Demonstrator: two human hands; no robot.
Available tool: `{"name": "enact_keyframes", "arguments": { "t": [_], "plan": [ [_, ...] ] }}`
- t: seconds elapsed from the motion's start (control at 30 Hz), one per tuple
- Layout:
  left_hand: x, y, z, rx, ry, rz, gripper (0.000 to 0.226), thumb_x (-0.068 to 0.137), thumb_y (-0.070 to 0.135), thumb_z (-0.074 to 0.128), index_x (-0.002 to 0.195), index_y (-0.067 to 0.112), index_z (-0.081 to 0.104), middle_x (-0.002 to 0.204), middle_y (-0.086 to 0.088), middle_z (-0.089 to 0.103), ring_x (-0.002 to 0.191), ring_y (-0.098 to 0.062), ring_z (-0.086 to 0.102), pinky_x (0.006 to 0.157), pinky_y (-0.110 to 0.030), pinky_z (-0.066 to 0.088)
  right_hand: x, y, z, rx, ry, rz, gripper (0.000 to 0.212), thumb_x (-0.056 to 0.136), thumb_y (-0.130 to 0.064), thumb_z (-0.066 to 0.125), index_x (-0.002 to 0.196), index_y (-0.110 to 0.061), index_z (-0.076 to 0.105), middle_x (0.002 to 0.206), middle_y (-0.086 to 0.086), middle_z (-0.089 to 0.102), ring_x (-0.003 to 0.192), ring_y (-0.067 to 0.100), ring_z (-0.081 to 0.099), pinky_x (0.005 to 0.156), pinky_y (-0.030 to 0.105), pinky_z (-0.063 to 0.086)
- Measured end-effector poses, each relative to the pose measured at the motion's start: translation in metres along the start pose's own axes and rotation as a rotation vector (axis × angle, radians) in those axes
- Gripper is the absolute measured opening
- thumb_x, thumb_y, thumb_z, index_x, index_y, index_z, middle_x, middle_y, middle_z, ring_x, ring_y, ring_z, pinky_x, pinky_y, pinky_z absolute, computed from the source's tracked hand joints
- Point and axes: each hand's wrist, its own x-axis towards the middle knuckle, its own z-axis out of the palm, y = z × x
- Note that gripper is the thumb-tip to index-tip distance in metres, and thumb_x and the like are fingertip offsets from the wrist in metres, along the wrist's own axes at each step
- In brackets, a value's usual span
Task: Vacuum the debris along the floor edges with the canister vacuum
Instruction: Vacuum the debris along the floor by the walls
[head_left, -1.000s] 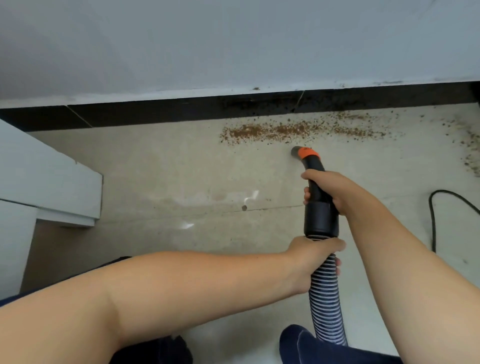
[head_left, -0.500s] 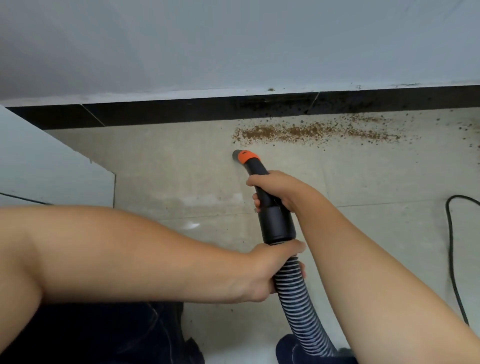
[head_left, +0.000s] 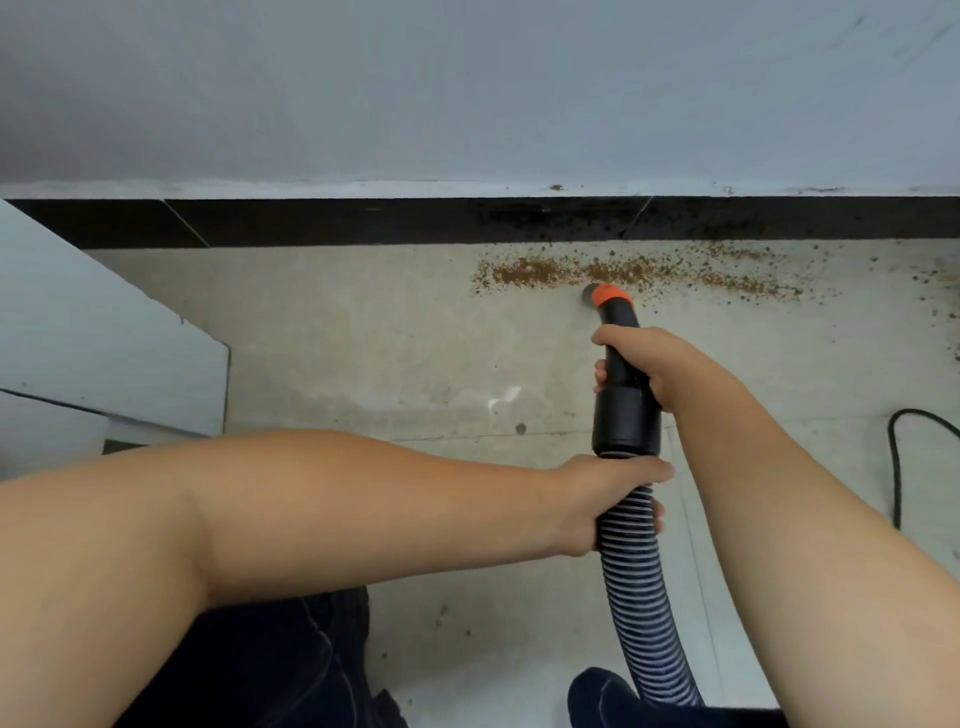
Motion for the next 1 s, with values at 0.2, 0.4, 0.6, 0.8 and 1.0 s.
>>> {"name": "enact_keyframes", "arguments": {
  "t": [0.2,0.4,0.6,0.8,1.0],
  "plan": [
    [0.001,-0.008,-0.005,-0.080,0.048,0.034,0.014,0.088,0.015,0.066,0.090,0.012,0.053,0.063,-0.004,0.058,0.050,-0.014,0.058,0.048,-0.020,0.051,0.000,-0.001,0.014,-0.031,-0.074,-0.023,0.025,0.090,-0.013,0.059,0.110,-0.005,0.046,0.064,0.010,0.054,0.037,0.016,0.053,0.048,0.030,0.052],
    [0.001,-0.022,-0.013,-0.079,0.147,0.122,0.020,0.088,0.025,0.066,0.100,0.010,0.059,0.072,-0.005,0.064,0.061,-0.017,0.063,0.063,-0.029,0.054,-0.011,-0.004,0.042,-0.134,-0.233,-0.039,0.018,0.089,-0.012,0.059,0.102,-0.007,0.047,0.063,0.010,0.056,0.043,0.018,0.054,0.052,0.032,0.053],
    [-0.002,-0.020,-0.022,-0.082,0.182,0.107,0.018,0.088,0.017,0.066,0.101,0.008,0.058,0.067,-0.006,0.062,0.060,-0.020,0.061,0.066,-0.032,0.054,-0.016,-0.005,0.060,-0.103,-0.274,-0.042,0.021,0.090,-0.012,0.059,0.106,-0.007,0.046,0.064,0.010,0.056,0.041,0.017,0.055,0.048,0.030,0.052],
    [-0.004,-0.012,-0.027,-0.085,0.130,0.080,0.014,0.088,0.015,0.065,0.097,0.011,0.056,0.057,-0.003,0.060,0.051,-0.017,0.060,0.059,-0.027,0.053,-0.010,-0.009,0.049,-0.085,-0.216,-0.042,0.029,0.090,-0.013,0.059,0.116,-0.006,0.046,0.067,0.011,0.057,0.047,0.018,0.056,0.055,0.034,0.054],
    [0.003,0.004,-0.004,-0.049,0.041,0.048,0.013,0.089,0.015,0.064,0.090,0.013,0.052,0.065,-0.004,0.058,0.054,-0.015,0.058,0.051,-0.022,0.052,0.002,-0.012,0.010,-0.058,-0.078,-0.018,0.025,0.091,-0.013,0.059,0.111,-0.005,0.047,0.067,0.010,0.057,0.046,0.018,0.054,0.053,0.032,0.053]
  ]
}}
